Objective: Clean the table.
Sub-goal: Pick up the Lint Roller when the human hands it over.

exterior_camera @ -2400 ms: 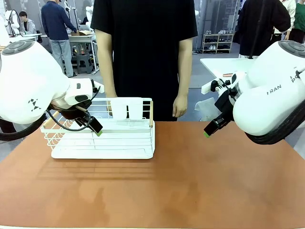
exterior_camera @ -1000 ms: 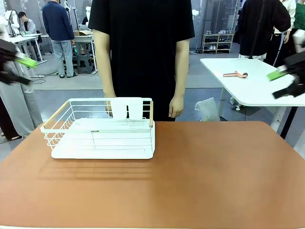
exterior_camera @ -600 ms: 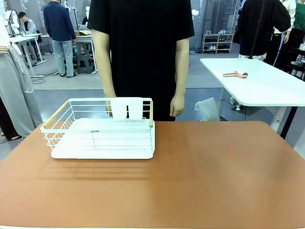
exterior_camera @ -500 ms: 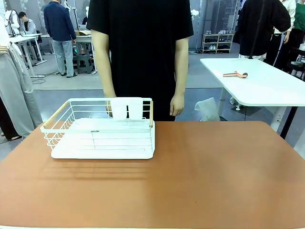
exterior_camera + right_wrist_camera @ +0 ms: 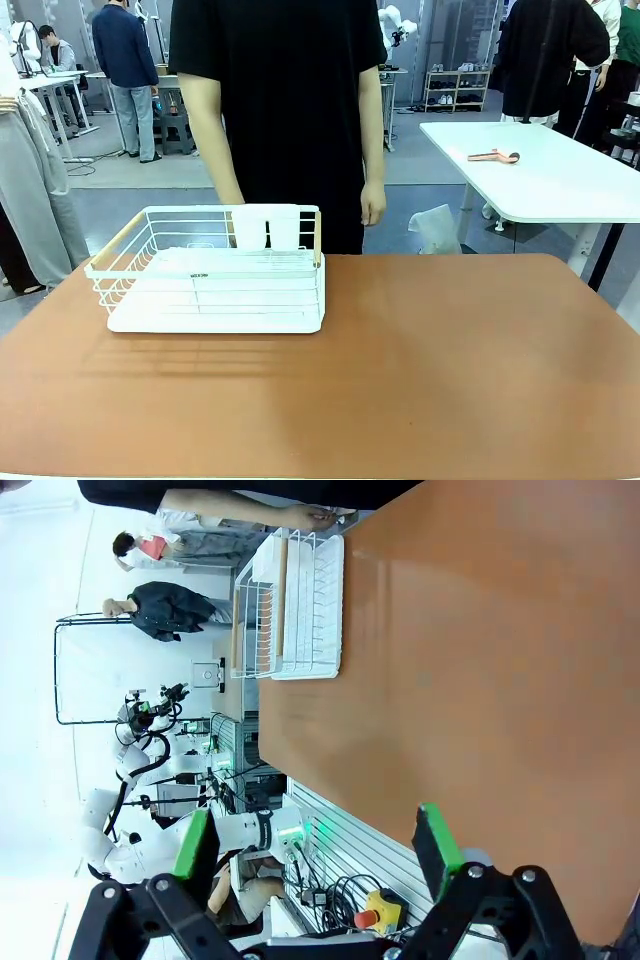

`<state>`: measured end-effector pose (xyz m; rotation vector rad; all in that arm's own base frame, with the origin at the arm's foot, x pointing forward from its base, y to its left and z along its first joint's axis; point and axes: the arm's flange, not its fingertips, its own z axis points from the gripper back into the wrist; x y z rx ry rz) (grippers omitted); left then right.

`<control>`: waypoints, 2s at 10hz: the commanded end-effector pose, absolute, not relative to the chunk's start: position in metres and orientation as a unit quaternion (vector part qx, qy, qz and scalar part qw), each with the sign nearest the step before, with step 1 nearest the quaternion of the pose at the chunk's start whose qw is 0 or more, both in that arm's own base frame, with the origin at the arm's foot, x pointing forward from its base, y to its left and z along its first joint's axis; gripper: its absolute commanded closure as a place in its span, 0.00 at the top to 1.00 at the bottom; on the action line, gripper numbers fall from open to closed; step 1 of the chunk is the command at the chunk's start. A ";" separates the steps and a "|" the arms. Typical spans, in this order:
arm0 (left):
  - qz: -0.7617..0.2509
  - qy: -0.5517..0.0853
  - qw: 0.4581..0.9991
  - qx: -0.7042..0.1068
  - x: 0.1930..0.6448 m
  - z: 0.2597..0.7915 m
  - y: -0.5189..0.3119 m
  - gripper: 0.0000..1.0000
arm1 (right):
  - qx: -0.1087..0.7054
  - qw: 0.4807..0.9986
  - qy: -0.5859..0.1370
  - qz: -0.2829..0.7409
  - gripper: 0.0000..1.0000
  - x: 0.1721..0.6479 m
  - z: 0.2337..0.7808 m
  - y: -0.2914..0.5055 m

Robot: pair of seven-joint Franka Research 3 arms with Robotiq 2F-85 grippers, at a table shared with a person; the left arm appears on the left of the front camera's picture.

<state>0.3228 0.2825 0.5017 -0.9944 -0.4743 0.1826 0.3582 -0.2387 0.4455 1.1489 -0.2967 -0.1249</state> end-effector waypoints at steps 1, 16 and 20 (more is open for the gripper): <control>0.075 -0.233 0.843 -0.478 0.317 0.504 0.286 1.00 | 0.549 0.821 -0.146 -0.051 1.00 0.358 0.448 -0.239; 0.075 -0.233 0.843 -0.478 0.317 0.504 0.286 1.00 | 0.549 0.821 -0.146 -0.051 1.00 0.358 0.448 -0.239; 0.075 -0.233 0.843 -0.478 0.317 0.504 0.286 1.00 | 0.549 0.821 -0.146 -0.051 1.00 0.358 0.448 -0.239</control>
